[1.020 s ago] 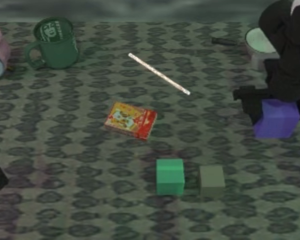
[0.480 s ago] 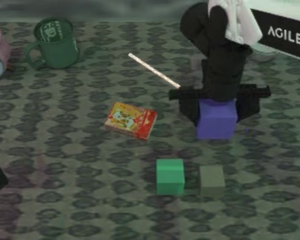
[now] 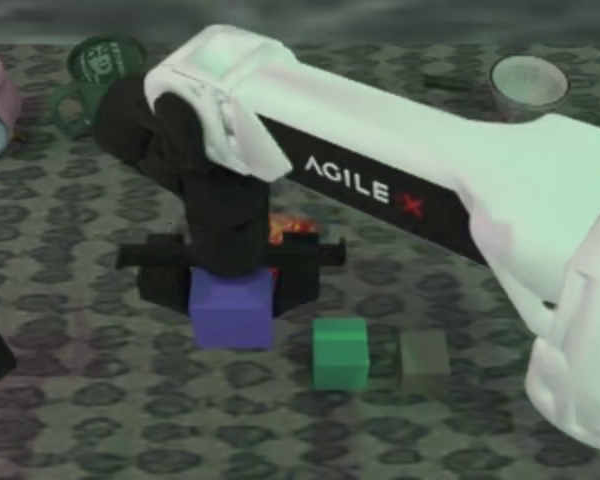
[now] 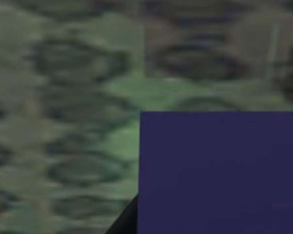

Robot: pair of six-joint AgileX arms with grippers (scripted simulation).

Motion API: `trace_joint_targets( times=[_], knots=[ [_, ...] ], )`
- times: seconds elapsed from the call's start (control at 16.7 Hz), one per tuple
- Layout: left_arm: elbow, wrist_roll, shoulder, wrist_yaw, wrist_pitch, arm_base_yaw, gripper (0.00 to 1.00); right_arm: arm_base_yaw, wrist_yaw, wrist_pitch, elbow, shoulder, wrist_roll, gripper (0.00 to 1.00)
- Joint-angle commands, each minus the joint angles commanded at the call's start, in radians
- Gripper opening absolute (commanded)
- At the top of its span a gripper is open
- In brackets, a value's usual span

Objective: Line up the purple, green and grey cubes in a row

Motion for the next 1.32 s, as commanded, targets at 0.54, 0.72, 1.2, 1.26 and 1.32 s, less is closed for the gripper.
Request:
trace_joint_targets(
  times=[0.54,0.72,1.2,1.26,1.32],
  knots=[
    [0.000,0.000,0.000,0.000,0.000,0.000,1.00,0.030,0.000,0.028,-0.010,0.014,0.033,0.00],
    [0.000,0.000,0.000,0.000,0.000,0.000,1.00,0.030,0.001,0.137,-0.111,0.021,0.035,0.00],
    [0.000,0.000,0.000,0.000,0.000,0.000,1.00,0.035,0.002,0.249,-0.218,0.031,0.035,0.00],
    [0.000,0.000,0.000,0.000,0.000,0.000,1.00,0.035,0.002,0.249,-0.218,0.031,0.035,0.08],
    [0.000,0.000,0.000,0.000,0.000,0.000,1.00,0.035,0.002,0.249,-0.218,0.031,0.035,0.15]
  ],
)
